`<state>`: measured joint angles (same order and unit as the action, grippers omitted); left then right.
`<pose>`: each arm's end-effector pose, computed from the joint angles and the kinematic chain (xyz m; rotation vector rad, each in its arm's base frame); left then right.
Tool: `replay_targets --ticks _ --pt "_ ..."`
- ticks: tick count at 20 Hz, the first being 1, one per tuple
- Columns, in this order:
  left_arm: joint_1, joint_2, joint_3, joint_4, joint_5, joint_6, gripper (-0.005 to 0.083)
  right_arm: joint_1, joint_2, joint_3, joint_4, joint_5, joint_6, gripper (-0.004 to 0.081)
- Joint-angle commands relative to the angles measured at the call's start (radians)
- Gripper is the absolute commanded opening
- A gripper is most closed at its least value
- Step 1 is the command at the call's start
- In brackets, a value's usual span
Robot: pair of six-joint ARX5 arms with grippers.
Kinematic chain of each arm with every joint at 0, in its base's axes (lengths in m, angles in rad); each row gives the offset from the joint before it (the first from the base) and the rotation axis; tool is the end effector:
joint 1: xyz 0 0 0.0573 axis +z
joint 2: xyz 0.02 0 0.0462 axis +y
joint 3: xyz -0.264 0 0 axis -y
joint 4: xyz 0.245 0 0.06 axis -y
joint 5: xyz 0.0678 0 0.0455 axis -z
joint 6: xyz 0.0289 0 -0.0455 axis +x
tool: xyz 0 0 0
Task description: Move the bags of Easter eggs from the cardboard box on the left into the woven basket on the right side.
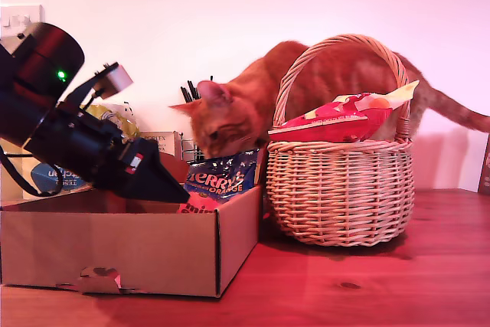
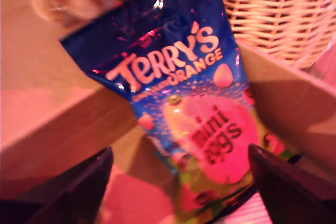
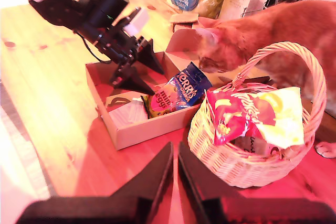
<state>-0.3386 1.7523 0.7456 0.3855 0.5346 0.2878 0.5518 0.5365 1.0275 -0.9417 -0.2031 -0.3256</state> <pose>0.3014 -0.1217 0.1343 0.1977 0.5109 -0.9285 0.0543 0.0403 0.3650 -0.3847 0.3303 0.8108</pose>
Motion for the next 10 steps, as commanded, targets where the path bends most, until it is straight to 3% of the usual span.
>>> replay_targets --ticks 1,8,10 --pt "-0.014 0.057 0.048 0.005 0.003 -0.036 0.0788 0.004 0.005 -0.014 -0.005 -0.002 0.008 -0.0013" --pt "-0.060 0.185 0.193 -0.134 -0.035 -0.080 0.0782 0.004 0.005 -0.014 0.001 0.000 0.004 -0.0013" --pt "-0.068 0.185 0.193 -0.136 -0.035 -0.079 0.0741 0.004 0.005 -0.014 0.000 0.002 0.004 -0.0013"
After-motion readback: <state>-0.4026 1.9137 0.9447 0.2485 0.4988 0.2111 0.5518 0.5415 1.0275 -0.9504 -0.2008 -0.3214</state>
